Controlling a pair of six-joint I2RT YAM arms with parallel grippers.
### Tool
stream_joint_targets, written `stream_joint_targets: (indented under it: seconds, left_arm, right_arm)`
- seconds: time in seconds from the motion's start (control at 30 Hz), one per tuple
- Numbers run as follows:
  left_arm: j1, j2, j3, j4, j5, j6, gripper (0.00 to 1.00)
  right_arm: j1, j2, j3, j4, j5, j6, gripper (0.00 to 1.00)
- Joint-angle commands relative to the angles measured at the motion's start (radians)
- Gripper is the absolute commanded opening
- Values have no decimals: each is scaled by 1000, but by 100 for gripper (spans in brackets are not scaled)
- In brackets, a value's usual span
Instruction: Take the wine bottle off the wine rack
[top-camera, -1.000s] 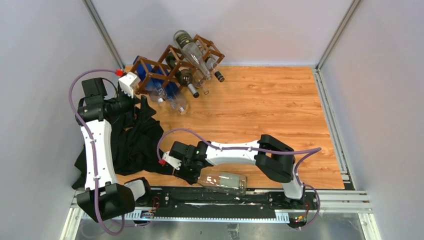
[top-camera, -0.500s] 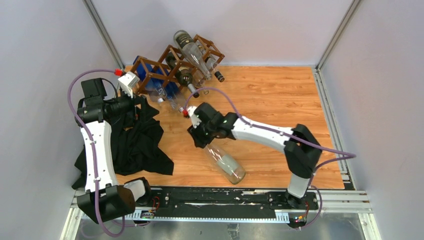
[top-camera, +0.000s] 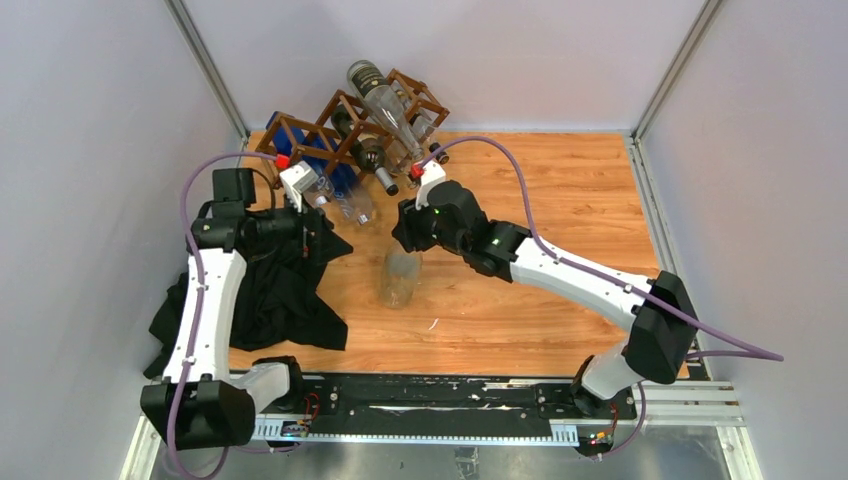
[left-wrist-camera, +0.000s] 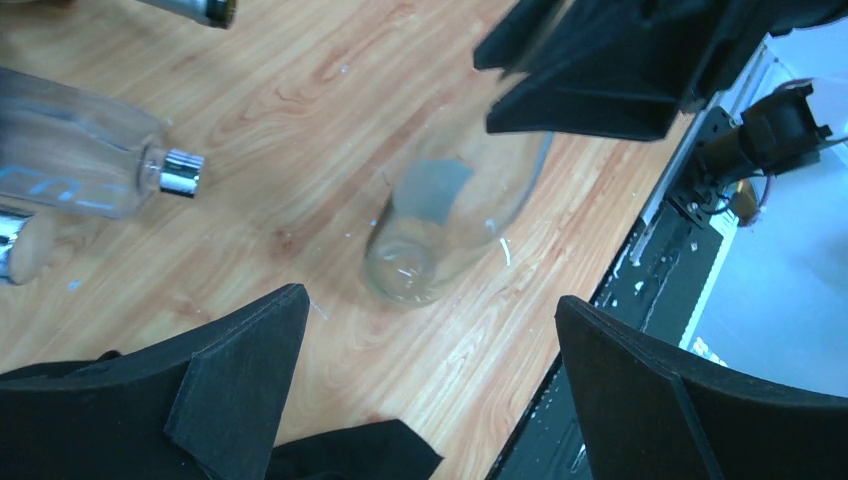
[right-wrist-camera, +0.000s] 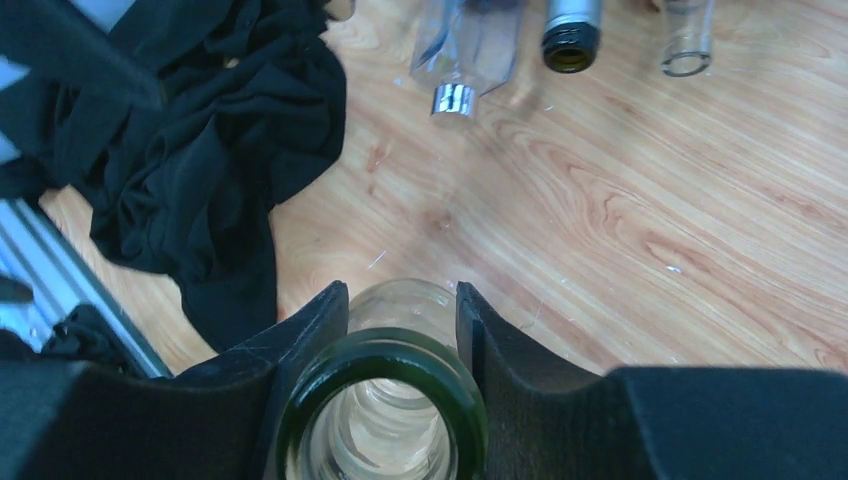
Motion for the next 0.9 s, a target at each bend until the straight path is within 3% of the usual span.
stream_joint_targets:
  seconds: [0.0, 0.2, 0.4, 0.63, 0.87]
  left_arm:
    - [-82, -42, -63, 133, -54, -125, 100]
    - [-262, -98, -185, 249, -193, -112, 100]
    - [-319, -86, -244, 323, -259, -64, 100]
    - [-439, -61, -314, 415, -344, -141, 100]
    - [-476, -41, -297, 404, -426, -144, 100]
  right_arm:
    - [-14, -67, -14, 164, 95, 131, 0]
    - [-25, -96, -10, 186, 69, 211, 0]
    - [-63, -148, -46, 177, -4, 317, 0]
    - [-80, -193, -78, 185, -77, 421, 0]
    - [-105, -240, -93, 130, -26, 379, 0]
